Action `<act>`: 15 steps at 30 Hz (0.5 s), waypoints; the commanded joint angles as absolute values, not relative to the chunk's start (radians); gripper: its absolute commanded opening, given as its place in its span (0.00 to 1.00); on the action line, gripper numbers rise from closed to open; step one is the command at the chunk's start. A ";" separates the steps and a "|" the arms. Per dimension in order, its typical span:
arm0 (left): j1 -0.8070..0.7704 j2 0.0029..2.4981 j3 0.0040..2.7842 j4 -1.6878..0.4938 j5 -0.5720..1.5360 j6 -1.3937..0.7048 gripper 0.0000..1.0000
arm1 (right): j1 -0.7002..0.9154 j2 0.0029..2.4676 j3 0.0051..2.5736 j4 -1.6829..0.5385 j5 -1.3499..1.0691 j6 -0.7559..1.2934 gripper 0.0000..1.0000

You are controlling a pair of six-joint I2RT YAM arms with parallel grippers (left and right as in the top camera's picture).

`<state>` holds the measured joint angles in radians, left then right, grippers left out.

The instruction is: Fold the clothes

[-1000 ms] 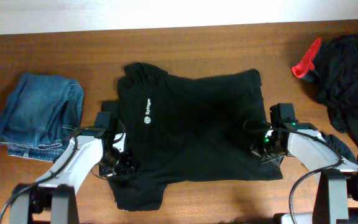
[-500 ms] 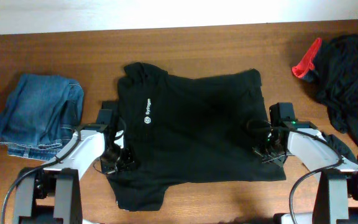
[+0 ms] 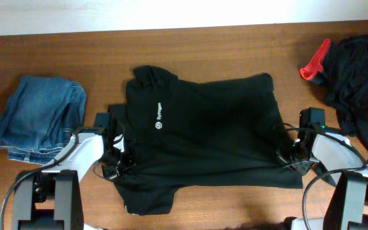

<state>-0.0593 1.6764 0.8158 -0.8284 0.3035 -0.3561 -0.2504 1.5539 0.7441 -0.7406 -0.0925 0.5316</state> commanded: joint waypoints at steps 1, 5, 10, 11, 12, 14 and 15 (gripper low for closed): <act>-0.041 1.691 0.820 -0.826 0.127 -0.343 0.01 | -0.262 1.513 0.749 -0.727 -0.189 0.364 0.12; -0.044 1.590 0.887 -0.904 0.138 -0.325 0.01 | -0.262 1.356 0.795 -0.772 -0.280 0.350 0.18; -0.082 1.454 0.968 -0.877 0.137 -0.280 0.02 | -0.236 1.170 0.882 -0.767 -0.416 0.275 0.27; -0.090 1.446 0.977 -0.857 0.137 -0.264 0.02 | -0.223 1.161 0.894 -0.761 -0.415 0.256 0.28; -0.100 1.442 0.986 -0.823 0.138 -0.243 0.02 | -0.205 1.159 0.908 -0.750 -0.413 0.231 0.29; -0.115 1.445 0.992 -0.756 0.138 -0.212 0.02 | -0.173 1.172 0.919 -0.715 -0.404 0.228 0.32; -0.126 1.459 0.991 -0.671 0.138 -0.192 0.02 | -0.147 1.202 0.919 -0.655 -0.398 0.229 0.34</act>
